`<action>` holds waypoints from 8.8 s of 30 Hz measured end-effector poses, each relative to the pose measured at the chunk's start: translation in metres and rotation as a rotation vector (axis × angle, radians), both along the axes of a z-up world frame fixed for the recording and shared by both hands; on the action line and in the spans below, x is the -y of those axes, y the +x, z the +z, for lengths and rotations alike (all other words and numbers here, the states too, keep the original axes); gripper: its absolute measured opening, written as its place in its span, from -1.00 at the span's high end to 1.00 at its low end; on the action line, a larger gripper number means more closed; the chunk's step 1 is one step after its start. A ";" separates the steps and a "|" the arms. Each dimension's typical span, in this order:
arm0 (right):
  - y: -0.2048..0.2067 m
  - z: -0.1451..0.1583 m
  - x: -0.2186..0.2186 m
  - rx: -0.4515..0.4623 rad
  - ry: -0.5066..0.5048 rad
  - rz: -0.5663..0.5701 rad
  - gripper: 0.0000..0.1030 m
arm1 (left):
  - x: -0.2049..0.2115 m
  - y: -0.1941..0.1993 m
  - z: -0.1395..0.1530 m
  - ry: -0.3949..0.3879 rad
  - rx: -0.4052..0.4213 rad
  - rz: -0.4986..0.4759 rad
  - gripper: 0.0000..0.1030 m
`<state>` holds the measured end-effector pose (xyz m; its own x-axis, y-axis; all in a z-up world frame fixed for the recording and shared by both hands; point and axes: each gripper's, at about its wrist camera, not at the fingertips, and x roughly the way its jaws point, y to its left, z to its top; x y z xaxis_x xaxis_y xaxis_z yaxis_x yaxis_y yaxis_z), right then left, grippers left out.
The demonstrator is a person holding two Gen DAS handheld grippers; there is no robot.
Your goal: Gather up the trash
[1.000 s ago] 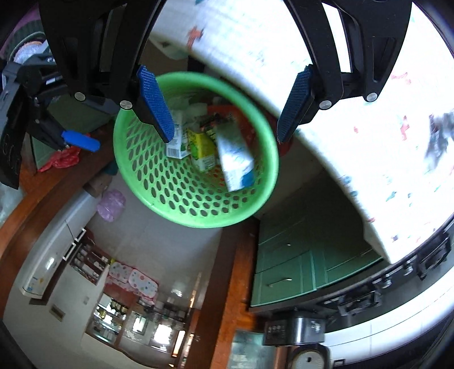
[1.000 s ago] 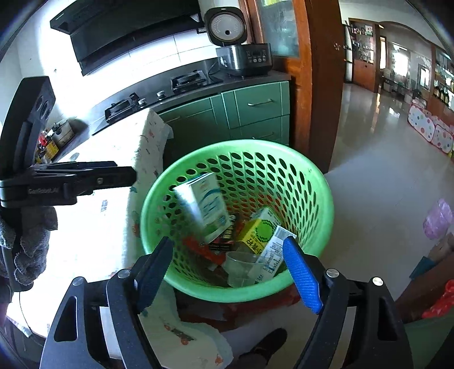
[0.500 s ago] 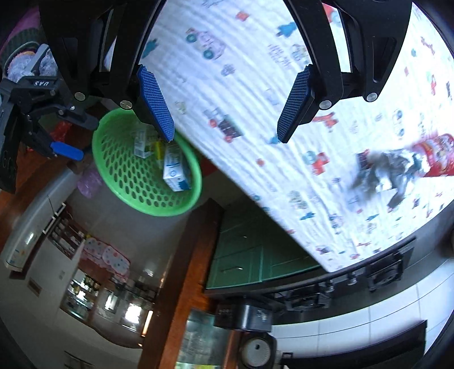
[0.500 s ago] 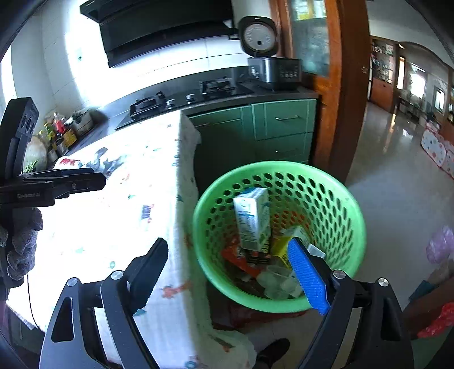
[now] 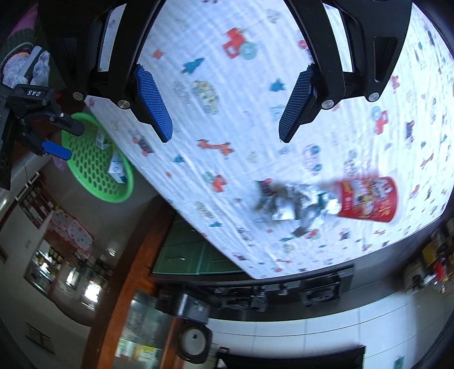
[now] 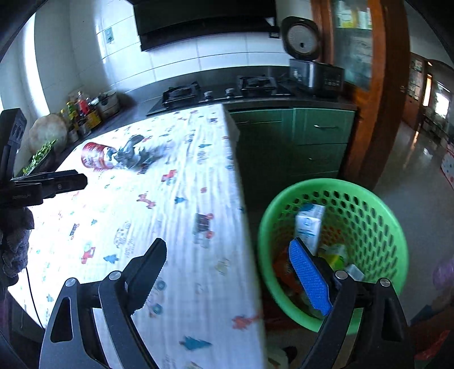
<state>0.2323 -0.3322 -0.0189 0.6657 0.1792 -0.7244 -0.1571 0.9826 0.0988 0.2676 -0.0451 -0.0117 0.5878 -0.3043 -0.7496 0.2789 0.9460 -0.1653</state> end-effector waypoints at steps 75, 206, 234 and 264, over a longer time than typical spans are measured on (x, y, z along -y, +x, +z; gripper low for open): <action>0.152 -0.036 -0.171 0.002 -0.110 0.389 0.37 | -0.165 0.141 -0.066 -0.330 -0.270 0.852 -0.71; -0.068 -0.031 0.205 0.011 0.093 -0.424 -0.18 | 0.338 0.066 -0.080 -0.058 -0.308 -0.337 -0.45; -0.106 -0.002 0.158 0.069 0.109 -0.386 -0.45 | 0.232 -0.001 -0.013 -0.025 -0.070 -0.259 -0.62; -0.156 0.025 0.047 0.142 -0.016 -0.288 -0.79 | 0.069 -0.118 0.015 0.041 0.197 -0.028 -0.89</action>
